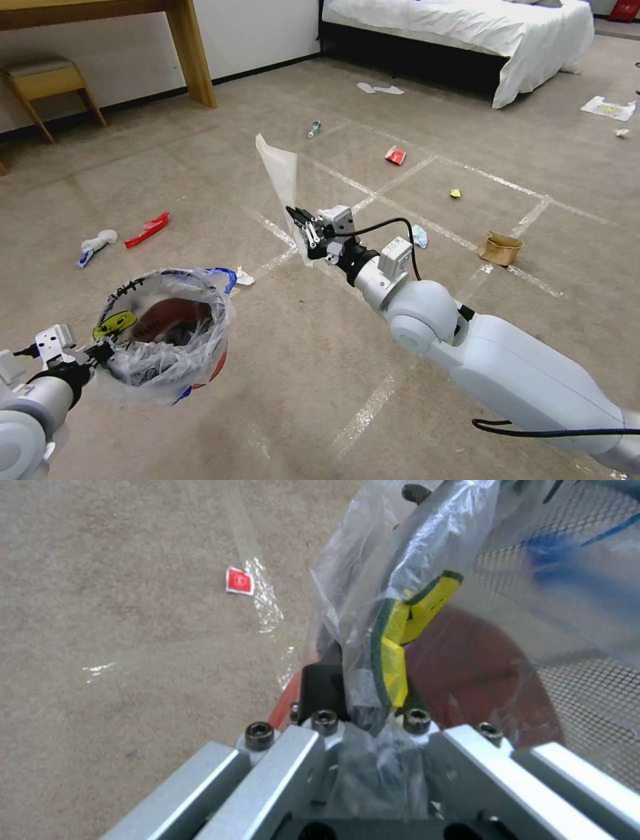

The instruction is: Pick up the trash bin and place the garbage on the floor into it.

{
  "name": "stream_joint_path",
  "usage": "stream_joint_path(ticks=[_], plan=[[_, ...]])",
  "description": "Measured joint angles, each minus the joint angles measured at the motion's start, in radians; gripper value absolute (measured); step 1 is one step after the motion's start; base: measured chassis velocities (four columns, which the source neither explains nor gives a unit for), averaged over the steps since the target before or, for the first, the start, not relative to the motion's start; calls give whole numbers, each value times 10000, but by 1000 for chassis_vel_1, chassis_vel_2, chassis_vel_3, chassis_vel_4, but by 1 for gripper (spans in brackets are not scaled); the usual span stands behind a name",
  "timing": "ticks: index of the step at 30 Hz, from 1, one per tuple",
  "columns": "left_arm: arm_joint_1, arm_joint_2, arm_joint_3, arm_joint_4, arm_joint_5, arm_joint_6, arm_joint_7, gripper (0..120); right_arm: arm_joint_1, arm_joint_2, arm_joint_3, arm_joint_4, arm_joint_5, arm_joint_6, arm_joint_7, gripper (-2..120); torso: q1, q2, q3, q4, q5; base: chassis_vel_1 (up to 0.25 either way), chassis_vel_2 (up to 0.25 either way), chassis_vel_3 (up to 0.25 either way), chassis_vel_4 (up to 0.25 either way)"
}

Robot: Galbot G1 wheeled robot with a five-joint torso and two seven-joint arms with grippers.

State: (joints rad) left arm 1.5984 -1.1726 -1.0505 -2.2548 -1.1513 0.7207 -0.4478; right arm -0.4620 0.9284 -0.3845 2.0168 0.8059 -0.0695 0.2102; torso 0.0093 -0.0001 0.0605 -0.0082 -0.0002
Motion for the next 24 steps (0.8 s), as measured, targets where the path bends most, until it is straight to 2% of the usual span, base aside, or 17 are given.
stream_joint_path(ticks=[3, 9, 11, 12, 15, 24], plan=[[-24, 0, 23, 25, -20, 8, 2, 0, 31, 119, 0, 101, 136, 142, -27, 0, 0, 0, 0, 0, 0, 0, 0, 0, 0], [-137, 31, 186, 185, -51, 56, 4, 0, 394, 811, -333, 407, 690, 898, -34, 0, 0, 0, 0, 0, -1, 0, 0, 0, 0], [-169, 87, 256, 225, -58, 90, 5, 0, 616, 1466, -767, 409, 984, 1354, -44, 0, 0, 0, 0, 0, -1, 0, 0, 0, 0], [-169, 87, 256, 225, -58, 90, 5, 0, 616, 1466, -767, 409, 984, 1354, -44, 0, 0, 0, 0, 0, -1, 0, 0, 0, 0], [-207, 220, 296, 241, -177, 129, -8, 0, 848, 2309, -1255, 200, 1119, 1780, -192, 0, 0, 0, 0, 1, 0, 0, 0, 0, 0], [-221, 562, 354, 160, -573, 151, -115, 0, 1364, 3201, -2249, -147, 1837, 2284, -865, 0, 1, 1, 0, 0, -2, 0, 0, 0, 0]])
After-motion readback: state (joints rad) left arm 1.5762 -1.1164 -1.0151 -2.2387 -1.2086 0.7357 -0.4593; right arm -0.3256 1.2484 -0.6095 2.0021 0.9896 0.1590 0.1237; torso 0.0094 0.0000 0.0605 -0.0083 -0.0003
